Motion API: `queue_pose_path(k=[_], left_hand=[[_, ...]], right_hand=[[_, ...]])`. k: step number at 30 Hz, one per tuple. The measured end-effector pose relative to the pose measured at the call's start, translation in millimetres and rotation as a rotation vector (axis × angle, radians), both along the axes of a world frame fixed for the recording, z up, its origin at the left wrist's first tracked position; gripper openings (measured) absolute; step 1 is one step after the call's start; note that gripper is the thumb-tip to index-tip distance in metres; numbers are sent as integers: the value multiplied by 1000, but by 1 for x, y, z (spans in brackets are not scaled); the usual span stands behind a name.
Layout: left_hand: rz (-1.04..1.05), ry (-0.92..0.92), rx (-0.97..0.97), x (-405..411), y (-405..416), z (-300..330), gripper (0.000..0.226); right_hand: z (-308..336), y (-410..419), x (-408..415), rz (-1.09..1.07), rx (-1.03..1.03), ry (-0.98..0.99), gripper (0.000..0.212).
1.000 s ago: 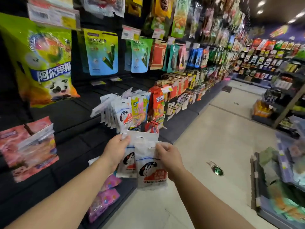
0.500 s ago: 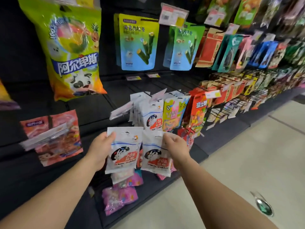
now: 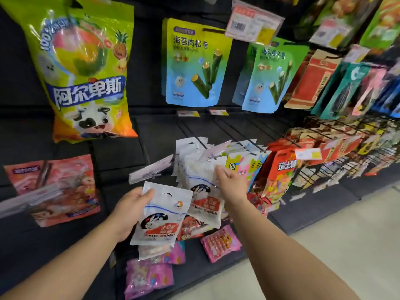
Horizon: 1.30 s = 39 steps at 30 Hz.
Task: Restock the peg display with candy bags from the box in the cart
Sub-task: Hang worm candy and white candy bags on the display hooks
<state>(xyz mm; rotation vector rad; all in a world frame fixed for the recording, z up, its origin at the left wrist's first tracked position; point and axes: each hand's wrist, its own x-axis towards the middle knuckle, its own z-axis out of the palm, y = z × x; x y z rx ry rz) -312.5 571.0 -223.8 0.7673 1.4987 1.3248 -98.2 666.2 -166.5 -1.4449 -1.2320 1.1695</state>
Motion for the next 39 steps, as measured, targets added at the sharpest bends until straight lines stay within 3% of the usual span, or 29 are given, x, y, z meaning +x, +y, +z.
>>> queue_pose_path(k=[4, 8, 16, 20, 24, 27, 29, 33, 34, 36, 39], left_hand=[[71, 0, -7, 14, 6, -2, 23], [193, 16, -1, 35, 6, -1, 20], [344, 17, -9, 74, 5, 2, 17], [386, 46, -42, 88, 8, 5, 16], [387, 84, -45, 103, 19, 14, 15], [360, 93, -37, 113, 31, 18, 16], [343, 96, -18, 122, 42, 23, 16], [380, 117, 4, 136, 70, 31, 14], [400, 115, 4, 137, 75, 32, 15], [440, 115, -6, 139, 86, 35, 17], [494, 151, -17, 138, 97, 36, 19]], right_hand=[[-6, 33, 0, 96, 11, -23, 9], [-10, 55, -4, 137, 31, -99, 50], [-22, 84, -6, 209, 40, -157, 41], [-24, 90, -8, 238, 34, -160, 11], [-26, 89, 2, 161, 25, -56, 27], [-25, 83, 21, 87, 84, -85, 31], [-27, 74, 31, 203, 69, -46, 31], [-26, 63, 34, 493, -34, 55, 49], [-22, 66, 33, 494, -27, 47, 46], [-14, 75, 31, 458, -1, 45, 18], [-5, 86, 22, 433, 20, 11, 10]])
